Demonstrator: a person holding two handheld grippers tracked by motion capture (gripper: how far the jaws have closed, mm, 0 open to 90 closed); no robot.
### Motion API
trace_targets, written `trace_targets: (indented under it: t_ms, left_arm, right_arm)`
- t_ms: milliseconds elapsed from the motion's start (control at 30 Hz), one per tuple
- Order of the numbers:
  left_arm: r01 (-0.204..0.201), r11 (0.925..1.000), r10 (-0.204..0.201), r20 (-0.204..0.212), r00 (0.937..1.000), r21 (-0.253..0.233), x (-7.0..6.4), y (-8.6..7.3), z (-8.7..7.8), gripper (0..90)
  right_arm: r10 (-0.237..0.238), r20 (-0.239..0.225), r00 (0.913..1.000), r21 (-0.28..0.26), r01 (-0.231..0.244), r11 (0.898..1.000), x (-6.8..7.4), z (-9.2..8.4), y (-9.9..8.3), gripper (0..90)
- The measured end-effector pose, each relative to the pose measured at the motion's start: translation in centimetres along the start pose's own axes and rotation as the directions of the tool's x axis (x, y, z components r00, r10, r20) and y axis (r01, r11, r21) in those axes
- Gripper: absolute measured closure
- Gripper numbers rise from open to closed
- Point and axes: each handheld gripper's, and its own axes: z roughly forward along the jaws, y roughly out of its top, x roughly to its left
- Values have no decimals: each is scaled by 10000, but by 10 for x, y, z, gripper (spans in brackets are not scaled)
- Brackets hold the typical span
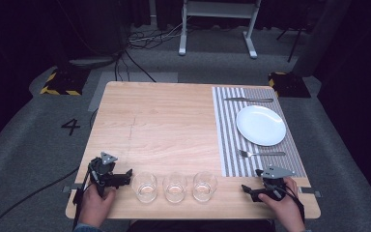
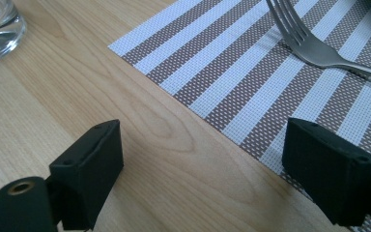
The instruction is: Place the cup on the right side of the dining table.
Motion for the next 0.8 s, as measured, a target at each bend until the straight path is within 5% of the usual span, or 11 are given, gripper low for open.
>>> trace_targets:
  t_ms: [267, 600, 800]
  left_arm:
    - [3, 10000, -3, 14, 10000, 3, 0, 0, 0, 3]
    - [13, 10000, -13, 24, 10000, -2, 0, 0, 0, 5]
    - [-13, 10000, 13, 71, 10000, -1, 0, -1, 0, 5]
  right_arm:
    - [478, 271, 9985, -47, -477, 9988, 3, 1, 2, 157]
    - [915, -321, 9953, 54, -914, 9958, 13, -12, 12, 183]
    - [544, -675, 9962, 86, -540, 9985, 24, -21, 27, 179]
